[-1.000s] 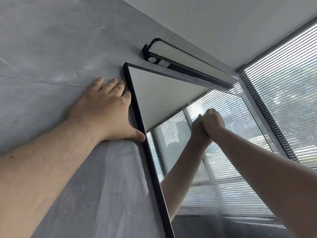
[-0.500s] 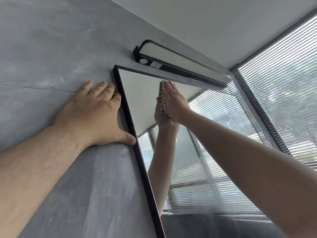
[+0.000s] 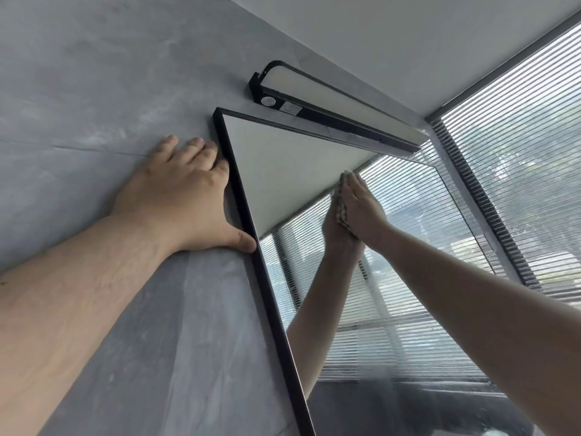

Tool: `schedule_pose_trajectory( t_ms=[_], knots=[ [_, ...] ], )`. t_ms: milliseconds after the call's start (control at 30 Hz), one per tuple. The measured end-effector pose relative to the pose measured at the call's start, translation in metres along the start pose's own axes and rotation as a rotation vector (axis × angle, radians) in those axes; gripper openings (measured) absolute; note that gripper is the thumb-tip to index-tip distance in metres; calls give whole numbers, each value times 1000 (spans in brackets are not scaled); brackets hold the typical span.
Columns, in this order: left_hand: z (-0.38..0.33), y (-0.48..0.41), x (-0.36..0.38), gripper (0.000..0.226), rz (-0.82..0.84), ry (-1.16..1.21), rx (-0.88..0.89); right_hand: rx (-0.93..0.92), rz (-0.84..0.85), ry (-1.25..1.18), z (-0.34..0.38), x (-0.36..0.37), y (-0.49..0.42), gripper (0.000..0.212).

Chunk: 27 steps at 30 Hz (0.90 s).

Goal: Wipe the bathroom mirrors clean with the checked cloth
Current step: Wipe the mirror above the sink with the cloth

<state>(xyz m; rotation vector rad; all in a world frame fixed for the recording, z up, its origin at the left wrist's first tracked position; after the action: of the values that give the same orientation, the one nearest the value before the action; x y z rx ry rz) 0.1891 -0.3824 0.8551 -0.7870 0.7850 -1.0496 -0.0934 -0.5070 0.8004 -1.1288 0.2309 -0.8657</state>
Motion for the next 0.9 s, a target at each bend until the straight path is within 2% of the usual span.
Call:
schedule_pose_trajectory(
  t_ms=[100, 200, 300, 500, 567, 667, 733, 800, 900],
  knots=[
    [0, 1, 0, 144, 0, 9, -3, -221, 19, 21, 57, 16, 26, 44],
    [1, 2, -1, 143, -2, 20, 4, -420, 107, 192, 91, 22, 48, 47],
    [0, 4, -2, 143, -15, 25, 17, -469, 262, 211, 99, 22, 75, 51],
    [-2, 8, -2, 142, -48, 12, 34, -555, 352, 185, 88, 12, 141, 53],
    [-1, 9, -1, 138, -65, 10, 37, -484, 254, 164, 72, 9, 139, 52],
    [-1, 9, -1, 129, -85, 20, 47, -212, 34, 170, 29, -4, 126, 50],
    [-1, 11, 0, 127, -74, 31, 50, -95, 65, 187, -1, -18, 124, 58],
    [-2, 12, -2, 126, -78, 40, 49, 21, 140, 191, -35, -36, 127, 55],
    [-3, 13, -5, 125, -70, 59, 47, 303, 68, 109, -80, -57, 132, 50]
  ],
)
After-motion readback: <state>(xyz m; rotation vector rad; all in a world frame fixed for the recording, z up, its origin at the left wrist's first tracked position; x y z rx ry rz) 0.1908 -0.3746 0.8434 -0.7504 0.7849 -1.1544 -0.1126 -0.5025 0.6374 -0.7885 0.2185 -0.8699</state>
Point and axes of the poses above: each hand's wrist, its own y-axis away from the middle knuckle, its own x-axis out of the palm, z = x × y, the point moved 2 cm from there along -y, towards the middle knuckle, and after that the axes turned 6 degrees about -x, right-handed, at the moved point
